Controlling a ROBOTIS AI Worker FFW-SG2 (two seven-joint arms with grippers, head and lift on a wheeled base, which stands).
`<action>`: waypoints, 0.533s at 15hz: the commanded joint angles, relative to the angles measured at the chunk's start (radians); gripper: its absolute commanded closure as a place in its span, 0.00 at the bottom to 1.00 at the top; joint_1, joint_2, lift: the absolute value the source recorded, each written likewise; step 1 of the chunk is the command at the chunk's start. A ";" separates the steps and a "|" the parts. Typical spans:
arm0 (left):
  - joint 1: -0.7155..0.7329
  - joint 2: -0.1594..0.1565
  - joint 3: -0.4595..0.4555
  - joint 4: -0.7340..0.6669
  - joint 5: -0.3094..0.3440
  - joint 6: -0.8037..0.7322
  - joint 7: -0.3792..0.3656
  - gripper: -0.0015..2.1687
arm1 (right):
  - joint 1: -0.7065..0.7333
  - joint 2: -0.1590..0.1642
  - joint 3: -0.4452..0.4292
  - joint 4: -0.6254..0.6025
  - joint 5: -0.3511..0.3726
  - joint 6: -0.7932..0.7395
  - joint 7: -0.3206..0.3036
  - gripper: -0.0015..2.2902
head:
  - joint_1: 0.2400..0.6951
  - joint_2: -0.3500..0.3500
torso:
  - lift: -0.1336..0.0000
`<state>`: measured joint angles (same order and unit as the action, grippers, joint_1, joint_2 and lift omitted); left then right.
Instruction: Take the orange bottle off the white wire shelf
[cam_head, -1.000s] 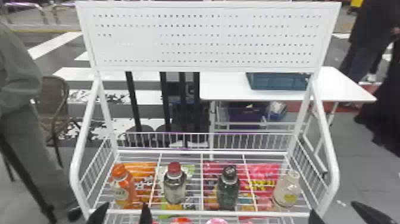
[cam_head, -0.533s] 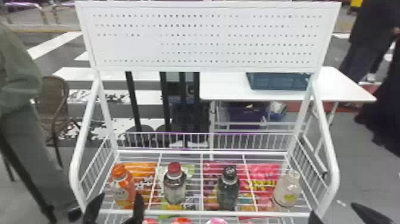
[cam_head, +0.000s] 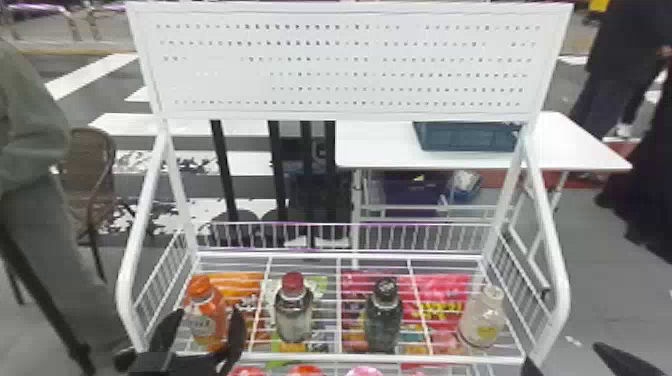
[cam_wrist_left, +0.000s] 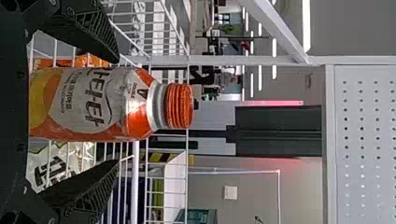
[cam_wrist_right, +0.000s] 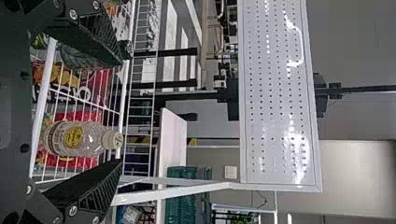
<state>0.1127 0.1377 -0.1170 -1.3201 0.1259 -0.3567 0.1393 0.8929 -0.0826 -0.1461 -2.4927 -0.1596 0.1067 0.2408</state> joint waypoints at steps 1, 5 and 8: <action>-0.039 0.003 0.000 0.048 0.006 0.012 -0.001 0.07 | 0.008 -0.002 -0.004 -0.006 -0.002 0.000 0.000 0.07 | 0.57 0.50 | 1.00; -0.059 0.013 0.005 0.085 0.017 0.009 0.006 0.09 | 0.014 -0.002 -0.009 -0.009 -0.002 0.000 0.000 0.07 | 0.57 0.50 | 1.00; -0.034 0.013 0.002 0.045 0.021 0.009 0.017 0.36 | 0.012 0.000 -0.004 -0.008 0.000 0.000 0.000 0.07 | 0.57 0.50 | 1.00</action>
<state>0.0646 0.1500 -0.1128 -1.2525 0.1459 -0.3473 0.1564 0.9059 -0.0843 -0.1524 -2.5024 -0.1599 0.1067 0.2408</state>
